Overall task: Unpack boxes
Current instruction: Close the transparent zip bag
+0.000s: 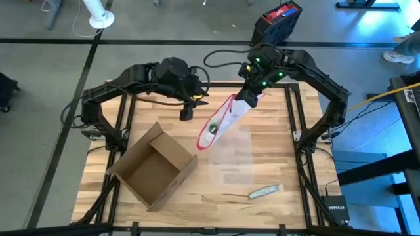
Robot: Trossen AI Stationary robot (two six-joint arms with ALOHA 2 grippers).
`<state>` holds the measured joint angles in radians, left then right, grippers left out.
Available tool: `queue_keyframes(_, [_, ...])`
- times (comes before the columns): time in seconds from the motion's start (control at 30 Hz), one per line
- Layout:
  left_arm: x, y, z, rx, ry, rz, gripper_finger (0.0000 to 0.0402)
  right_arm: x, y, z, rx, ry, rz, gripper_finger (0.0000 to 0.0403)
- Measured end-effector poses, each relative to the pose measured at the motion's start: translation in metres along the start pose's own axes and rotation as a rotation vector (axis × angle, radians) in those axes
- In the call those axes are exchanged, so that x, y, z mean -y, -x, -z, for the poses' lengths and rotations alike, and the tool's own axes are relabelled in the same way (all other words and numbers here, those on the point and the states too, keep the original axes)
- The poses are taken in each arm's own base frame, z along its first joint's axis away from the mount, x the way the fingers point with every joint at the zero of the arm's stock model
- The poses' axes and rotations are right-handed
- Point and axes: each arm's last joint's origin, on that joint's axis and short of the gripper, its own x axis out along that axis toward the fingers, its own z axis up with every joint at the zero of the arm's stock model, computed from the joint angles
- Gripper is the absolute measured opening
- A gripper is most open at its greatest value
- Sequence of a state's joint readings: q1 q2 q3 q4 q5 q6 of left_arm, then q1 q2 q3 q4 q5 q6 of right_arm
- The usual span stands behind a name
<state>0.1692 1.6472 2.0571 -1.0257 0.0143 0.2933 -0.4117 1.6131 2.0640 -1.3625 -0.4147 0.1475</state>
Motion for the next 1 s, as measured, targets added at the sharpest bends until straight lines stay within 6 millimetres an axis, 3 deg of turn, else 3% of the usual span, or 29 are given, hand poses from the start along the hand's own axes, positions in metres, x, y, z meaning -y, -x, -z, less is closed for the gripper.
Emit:
queue_keyframes(0.27, [0.009, 0.012, -0.014, 0.137, 0.028, -0.002, 0.0123, 0.007, 0.002, -0.011, 0.078, -0.086, -0.079, 0.0008])
queue_keyframes(0.5, [0.02, -0.012, -0.022, 0.099, -0.002, -0.229, 0.0123, 0.01, -0.008, -0.023, 0.142, -0.111, -0.068, 0.0009])
queue_keyframes(0.67, [0.017, -0.02, -0.026, 0.123, 0.047, -0.3, 0.0123, 0.015, -0.019, -0.029, 0.135, -0.124, -0.05, 0.001])
queue_keyframes(1.0, [0.006, -0.05, -0.011, -0.032, 0.063, -0.35, 0.0123, 0.016, -0.022, -0.035, 0.183, -0.115, -0.041, 0.0011])
